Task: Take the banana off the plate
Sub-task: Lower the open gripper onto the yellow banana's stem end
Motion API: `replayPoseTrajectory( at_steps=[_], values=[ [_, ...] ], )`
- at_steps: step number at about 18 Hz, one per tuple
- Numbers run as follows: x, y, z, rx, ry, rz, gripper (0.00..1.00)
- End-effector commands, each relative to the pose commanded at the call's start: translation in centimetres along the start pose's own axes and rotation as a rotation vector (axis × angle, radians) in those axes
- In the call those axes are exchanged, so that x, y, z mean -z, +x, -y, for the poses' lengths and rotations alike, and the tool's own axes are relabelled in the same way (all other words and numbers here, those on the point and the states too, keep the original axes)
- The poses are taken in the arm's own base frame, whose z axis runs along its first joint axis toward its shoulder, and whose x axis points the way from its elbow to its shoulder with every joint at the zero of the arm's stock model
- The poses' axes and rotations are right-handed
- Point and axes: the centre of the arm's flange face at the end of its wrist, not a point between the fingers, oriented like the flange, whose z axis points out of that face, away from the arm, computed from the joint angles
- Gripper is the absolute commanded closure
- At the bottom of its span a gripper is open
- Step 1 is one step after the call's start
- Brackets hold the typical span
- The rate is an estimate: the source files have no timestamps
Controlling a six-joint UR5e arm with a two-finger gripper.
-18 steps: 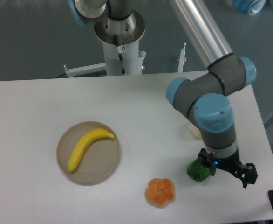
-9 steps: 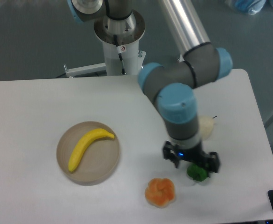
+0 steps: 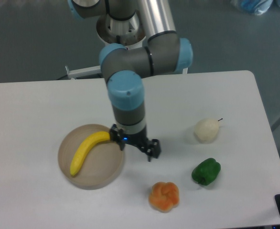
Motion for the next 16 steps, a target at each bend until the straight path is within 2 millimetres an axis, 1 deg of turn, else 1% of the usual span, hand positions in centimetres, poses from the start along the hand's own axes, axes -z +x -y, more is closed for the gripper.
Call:
replayPoseTrajectory(
  at_steps=[3, 5, 7, 8, 10, 12, 16],
  values=[
    [-2.5, 4.2, 0.7, -0.048, -0.033, -0.025, 0.00],
    [-3.5, 6.4, 0.9, -0.067, -0.037, -0.020, 0.00],
    [-4.3, 7.9, 1.0, -0.091, -0.049, -0.016, 0.00],
    [-4.8, 9.1, 1.0, -0.111, -0.069, -0.011, 0.00],
    [-5.5, 10.0, 0.6, -0.131, -0.088, -0.012, 0.00],
    [-5.9, 10.8, 0.8, -0.140, -0.097, -0.015, 0.00],
    [-6.6, 11.0, 0.8, -0.141, -0.105, -0.021, 0.00]
  ],
)
